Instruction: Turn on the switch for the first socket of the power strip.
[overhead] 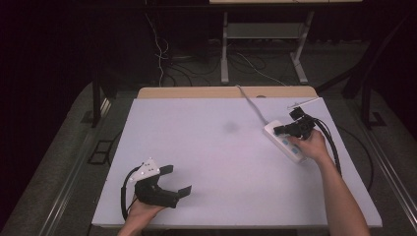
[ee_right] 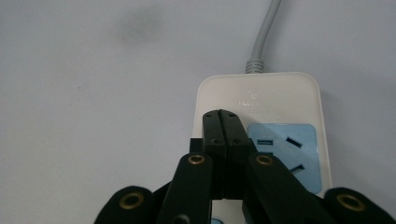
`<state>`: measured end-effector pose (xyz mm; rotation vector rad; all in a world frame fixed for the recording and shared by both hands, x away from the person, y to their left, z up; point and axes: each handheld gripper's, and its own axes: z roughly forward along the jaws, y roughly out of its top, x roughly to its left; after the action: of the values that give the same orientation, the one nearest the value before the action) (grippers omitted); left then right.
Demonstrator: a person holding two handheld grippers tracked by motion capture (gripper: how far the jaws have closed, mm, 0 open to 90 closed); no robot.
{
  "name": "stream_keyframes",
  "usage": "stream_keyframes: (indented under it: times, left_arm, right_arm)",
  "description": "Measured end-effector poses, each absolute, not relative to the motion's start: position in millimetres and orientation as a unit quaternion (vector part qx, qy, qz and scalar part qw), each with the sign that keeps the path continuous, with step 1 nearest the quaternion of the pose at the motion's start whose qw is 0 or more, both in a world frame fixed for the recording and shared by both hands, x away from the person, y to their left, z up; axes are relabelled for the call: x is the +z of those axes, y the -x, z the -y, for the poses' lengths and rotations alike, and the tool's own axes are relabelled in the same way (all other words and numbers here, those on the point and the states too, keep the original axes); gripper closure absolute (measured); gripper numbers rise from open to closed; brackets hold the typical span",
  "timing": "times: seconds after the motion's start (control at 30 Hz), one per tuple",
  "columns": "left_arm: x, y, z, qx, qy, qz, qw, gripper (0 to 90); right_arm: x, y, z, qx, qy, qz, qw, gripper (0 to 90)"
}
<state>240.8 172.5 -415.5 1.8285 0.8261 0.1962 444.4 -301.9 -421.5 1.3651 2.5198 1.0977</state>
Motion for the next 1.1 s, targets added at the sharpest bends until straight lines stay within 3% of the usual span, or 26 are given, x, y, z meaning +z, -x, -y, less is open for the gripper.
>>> stream_keyframes:
  times: [1.1]
  left_arm:
    - [-417.1,-242.1,-174.8,0.081,-0.765,-0.352,0.534,0.0]
  right_arm:
    - [-426.5,-437.1,301.9,0.373,-0.441,-0.814,0.061,90.0]
